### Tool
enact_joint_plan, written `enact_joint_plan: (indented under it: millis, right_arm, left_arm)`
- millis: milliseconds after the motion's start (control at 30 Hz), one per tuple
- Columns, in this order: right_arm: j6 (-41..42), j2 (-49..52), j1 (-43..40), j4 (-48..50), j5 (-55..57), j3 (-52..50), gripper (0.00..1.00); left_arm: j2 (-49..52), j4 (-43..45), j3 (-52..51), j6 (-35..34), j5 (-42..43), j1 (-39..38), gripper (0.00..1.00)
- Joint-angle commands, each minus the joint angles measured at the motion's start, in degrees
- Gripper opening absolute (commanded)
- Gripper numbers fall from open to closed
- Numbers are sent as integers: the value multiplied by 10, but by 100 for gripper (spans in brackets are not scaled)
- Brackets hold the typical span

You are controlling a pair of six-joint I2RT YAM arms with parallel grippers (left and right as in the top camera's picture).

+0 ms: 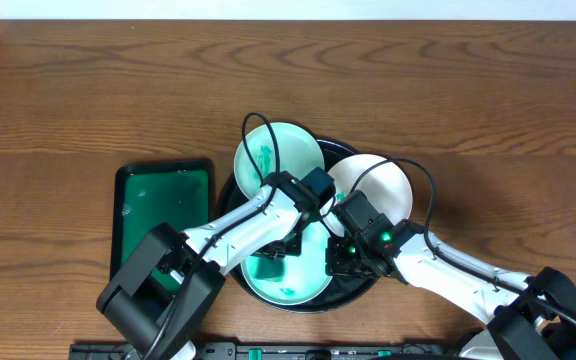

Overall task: Clean dirty plates on tray and stack at the side
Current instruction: 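Rub the sponge across the pale green plate toward the right gripper, then lift the sponge with the left gripper back over the green tray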

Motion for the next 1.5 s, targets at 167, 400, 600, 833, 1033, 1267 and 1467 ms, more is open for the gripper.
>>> enact_joint_plan:
  millis: [167, 400, 600, 833, 1033, 1267, 1467]
  right_arm:
    - [-15, 13, 10, -7, -1, -12, 1]
    - [-15, 13, 10, -7, -1, -12, 1]
    - [-15, 13, 10, -7, -1, -12, 1]
    - [-15, 13, 10, -7, -1, -12, 1]
    - [-16, 13, 10, -6, -1, -12, 1]
    - [-16, 13, 10, -5, -1, -12, 1]
    - [-27, 13, 10, 5, -2, -12, 1]
  left_arm:
    - [18, 1, -18, -84, -208, 7, 7]
    - [18, 27, -2, -82, -206, 1, 7]
    - [17, 6, 50, -71, -206, -25, 7]
    - [17, -22, 92, -71, -209, -30, 7]
    - [17, -42, 108, -71, -208, -30, 7]
    - [-12, -79, 132, -71, -208, -30, 7]
    - [-56, -133, 153, -70, -194, -6, 7]
